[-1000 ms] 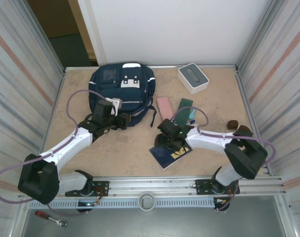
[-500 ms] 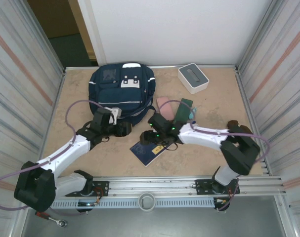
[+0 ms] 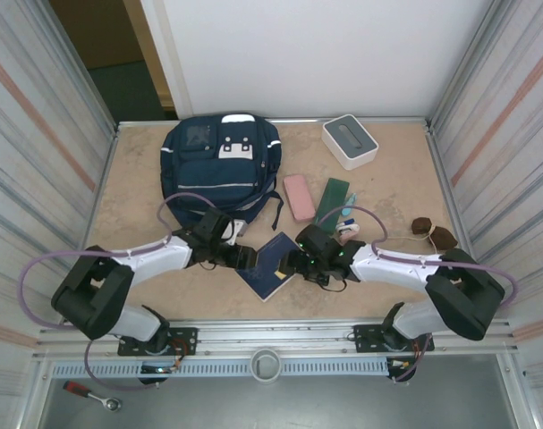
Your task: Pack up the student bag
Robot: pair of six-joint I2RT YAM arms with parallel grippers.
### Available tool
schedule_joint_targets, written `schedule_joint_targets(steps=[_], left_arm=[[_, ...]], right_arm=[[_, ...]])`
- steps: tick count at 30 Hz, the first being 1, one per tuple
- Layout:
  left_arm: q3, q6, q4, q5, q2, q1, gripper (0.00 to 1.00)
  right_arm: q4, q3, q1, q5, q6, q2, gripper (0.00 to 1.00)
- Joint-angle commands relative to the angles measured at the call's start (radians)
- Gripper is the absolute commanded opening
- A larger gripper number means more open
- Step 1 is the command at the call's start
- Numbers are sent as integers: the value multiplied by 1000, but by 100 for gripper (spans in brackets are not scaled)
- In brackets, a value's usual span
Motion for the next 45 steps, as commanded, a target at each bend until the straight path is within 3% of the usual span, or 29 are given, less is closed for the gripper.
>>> schedule_joint_targets(steps=[1,17,25,29,37,41,45], left_arm=[[7,24,58,81,2,-9,63],[-138,-117,225,231,-58,-42,50],[-142,-114,88,-79,-221,-40,63],[-120,-89,87,-76,-135,-41,65],[-127,-119,200,41,3,-75,52],[-137,-147,252,100,-17,-81,45],[-118,-138,197,79,-61,-79,43]], right_arm=[[141,-1,12,9,43,25,76],[229,-16,-79,11,-66,57,61],[117,-16,17,130,-22,61,71],[189,-22,25,106,-11,107,70],[308,9,36,64,-25,172,49],[320,26,33,77,-39,171,28],[256,24,20,112,-68,135,6]])
